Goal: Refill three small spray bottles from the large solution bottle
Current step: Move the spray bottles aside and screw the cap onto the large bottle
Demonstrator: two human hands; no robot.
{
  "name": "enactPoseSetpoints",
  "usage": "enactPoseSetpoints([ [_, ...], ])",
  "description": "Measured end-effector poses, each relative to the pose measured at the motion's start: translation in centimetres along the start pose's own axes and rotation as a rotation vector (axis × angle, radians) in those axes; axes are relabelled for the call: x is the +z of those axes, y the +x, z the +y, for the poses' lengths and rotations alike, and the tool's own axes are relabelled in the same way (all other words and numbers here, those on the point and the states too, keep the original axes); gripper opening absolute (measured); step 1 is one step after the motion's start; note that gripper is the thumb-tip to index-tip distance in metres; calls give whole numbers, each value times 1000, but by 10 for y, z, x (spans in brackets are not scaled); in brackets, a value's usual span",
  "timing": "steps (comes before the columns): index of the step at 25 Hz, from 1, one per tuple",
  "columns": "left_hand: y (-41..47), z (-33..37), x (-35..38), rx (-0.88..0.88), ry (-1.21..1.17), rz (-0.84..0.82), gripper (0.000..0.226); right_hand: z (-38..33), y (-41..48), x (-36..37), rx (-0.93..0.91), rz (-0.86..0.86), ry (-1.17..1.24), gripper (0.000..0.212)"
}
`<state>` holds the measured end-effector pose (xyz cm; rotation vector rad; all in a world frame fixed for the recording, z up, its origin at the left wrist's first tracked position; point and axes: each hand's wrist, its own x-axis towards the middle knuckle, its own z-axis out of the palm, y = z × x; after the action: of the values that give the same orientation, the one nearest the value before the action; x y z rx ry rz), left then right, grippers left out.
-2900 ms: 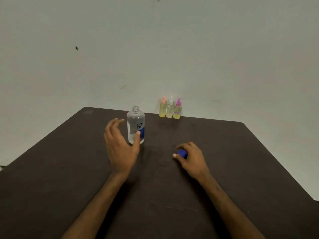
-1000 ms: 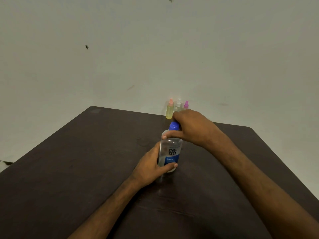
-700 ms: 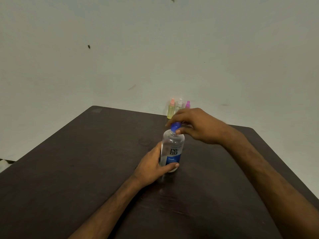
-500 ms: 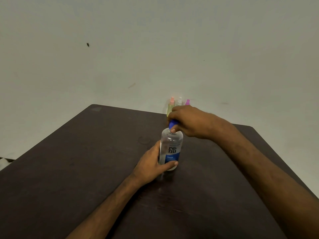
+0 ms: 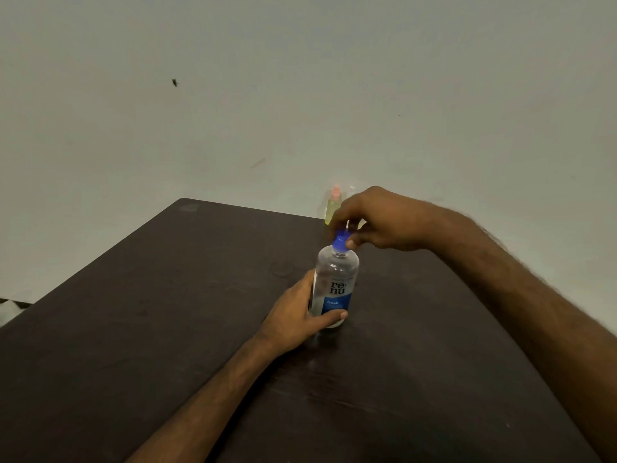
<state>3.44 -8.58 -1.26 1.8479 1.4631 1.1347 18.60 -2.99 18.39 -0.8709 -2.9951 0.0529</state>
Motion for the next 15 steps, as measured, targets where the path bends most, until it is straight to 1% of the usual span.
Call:
enactPoseSetpoints([
  [2,0,-1,0,0,1,6,74,-1,6,4,-12,0,-126,21],
  [4,0,-2,0,1,0,10,74,-2,10,10,11,6,-188,17],
  [7,0,-2,0,10,7,11,75,-2,4,18,95,5,-192,36],
  [10,0,-2,0,11,4,8,76,-3,5,25,119,-4,-387,50],
  [11,-1,-2,0,7,4,5,76,-3,6,25,124,-19,-392,54],
  [12,-1,-1,0,4,6,3,76,-2,7,23,131,-34,-344,58],
  [14,-1,-1,-1,3,7,2,77,1,5,12,131,-49,-137,63],
  [15,-1,-1,-1,0,5,0,76,1,2,6,91,-50,-57,57],
])
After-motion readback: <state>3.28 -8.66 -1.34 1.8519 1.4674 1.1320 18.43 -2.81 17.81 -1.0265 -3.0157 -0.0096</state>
